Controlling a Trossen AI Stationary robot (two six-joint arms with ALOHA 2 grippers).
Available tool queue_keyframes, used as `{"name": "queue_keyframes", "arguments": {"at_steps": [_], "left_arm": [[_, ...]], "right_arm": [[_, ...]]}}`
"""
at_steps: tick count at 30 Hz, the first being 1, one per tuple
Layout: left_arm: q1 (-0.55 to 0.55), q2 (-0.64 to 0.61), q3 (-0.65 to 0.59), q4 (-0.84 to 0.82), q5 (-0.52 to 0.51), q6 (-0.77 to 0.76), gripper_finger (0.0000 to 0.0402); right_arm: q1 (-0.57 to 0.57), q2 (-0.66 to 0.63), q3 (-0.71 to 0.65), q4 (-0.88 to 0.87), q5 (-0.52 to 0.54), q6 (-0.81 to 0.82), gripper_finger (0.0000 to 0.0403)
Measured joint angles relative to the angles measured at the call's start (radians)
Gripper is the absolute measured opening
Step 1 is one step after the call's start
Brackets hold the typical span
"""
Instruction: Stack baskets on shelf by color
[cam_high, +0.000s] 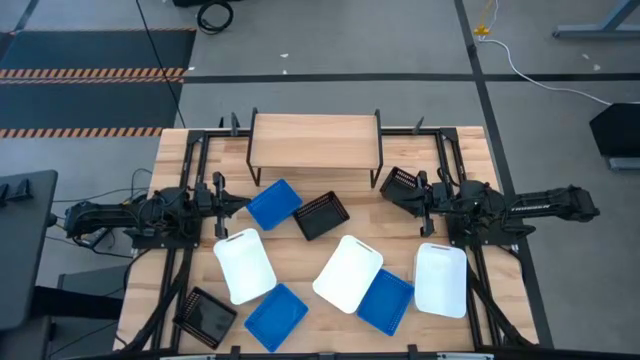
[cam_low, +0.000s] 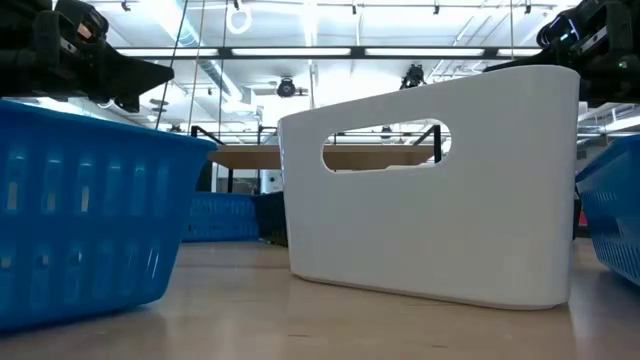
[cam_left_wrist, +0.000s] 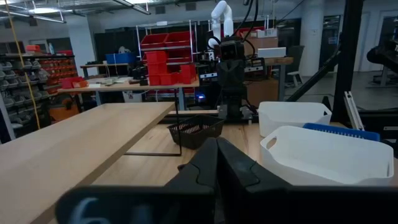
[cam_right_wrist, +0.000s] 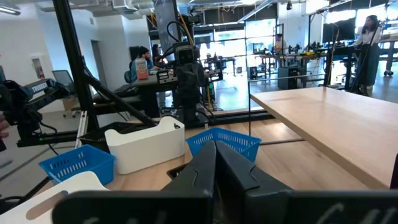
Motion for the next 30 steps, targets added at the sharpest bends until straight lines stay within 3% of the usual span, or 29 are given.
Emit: {"name": "queue_keyframes", "arguments": {"at_steps": [9,14,21,25,30], "left_arm": [[0.0,0.0,0.0,0.0,0.0,0.0,0.0007],[0.0,0.0,0.0,0.0,0.0,-0.015,0.0007],[0.0,0.0,0.0,0.004,-0.001,-0.179,0.0007],[0.001,0.0,0.0,0.092,-0.075,-0.184,0.0007],[0.001,0.0,0.0,0.186,-0.082,-0.189,0.003]], "right_arm": [[-0.003,0.0,0.0,0.008,0.011,-0.216,0.0014],[-0.003,0.0,0.0,0.008,0.011,-0.211,0.0014],[-0.003,0.0,0.0,0.052,0.0,-0.142,0.0014],[-0.002,0.0,0.0,0.06,0.0,-0.034,0.0014],[-0.002,0.0,0.0,0.075,0.0,-0.011,0.0014]]}}
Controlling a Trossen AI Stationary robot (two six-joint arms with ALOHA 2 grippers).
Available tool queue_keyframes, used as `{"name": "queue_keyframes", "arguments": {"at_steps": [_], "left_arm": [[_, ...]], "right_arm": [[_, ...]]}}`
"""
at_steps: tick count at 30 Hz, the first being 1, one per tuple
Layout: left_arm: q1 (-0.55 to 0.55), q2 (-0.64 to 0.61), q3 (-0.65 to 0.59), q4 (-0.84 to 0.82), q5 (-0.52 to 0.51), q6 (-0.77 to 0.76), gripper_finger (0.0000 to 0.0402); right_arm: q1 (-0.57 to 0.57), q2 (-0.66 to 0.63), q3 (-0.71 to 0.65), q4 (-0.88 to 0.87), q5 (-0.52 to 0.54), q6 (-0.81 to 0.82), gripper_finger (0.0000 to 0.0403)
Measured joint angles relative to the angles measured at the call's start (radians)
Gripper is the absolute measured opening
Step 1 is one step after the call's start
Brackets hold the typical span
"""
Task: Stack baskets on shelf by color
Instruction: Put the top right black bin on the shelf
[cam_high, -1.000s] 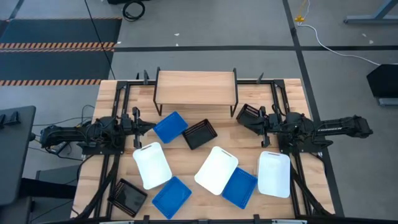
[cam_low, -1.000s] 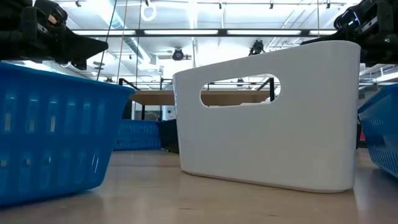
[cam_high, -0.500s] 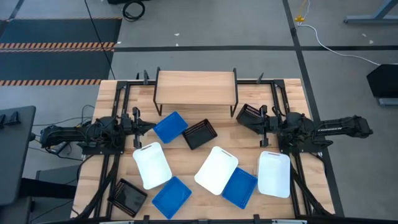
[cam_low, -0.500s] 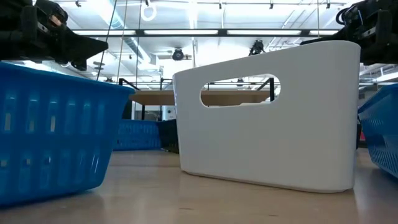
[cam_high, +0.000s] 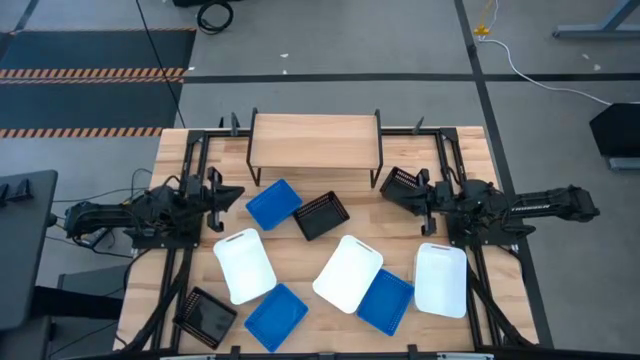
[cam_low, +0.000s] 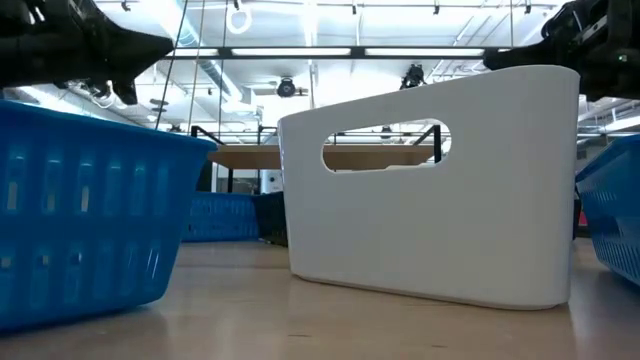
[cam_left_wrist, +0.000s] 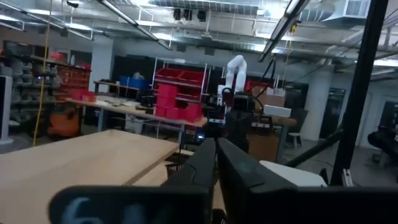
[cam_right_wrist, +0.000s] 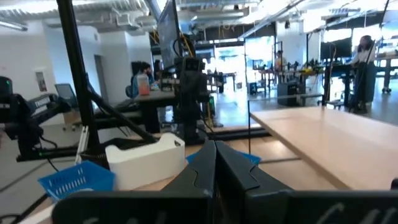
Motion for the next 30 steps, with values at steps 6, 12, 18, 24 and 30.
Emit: {"name": "queue_keyframes", "arguments": {"at_steps": [6,12,18,24,30], "left_arm": [[0.0,0.049,0.066,-0.154,-0.026,-0.065,0.0112],[-0.001,0.21,0.245,-0.342,-0.026,-0.128,0.0205],[0.0,0.48,0.496,-0.475,-0.076,-0.114,0.0231],[0.007,0.747,0.689,-0.517,-0.12,-0.021,0.0214],[0.022,0.968,0.841,-0.816,-0.076,-0.049,0.0206]], "right_arm": [[-0.001,0.0,0.0,0.008,0.053,-0.031,0.0017],[-0.027,0.0,0.007,-0.025,0.101,-0.045,0.0058],[-0.063,0.062,0.196,-0.233,0.057,-0.089,0.0125],[-0.082,0.252,0.483,-0.551,0.053,-0.105,0.0162],[-0.082,0.476,0.734,-0.909,0.079,-0.094,0.0164]]}}
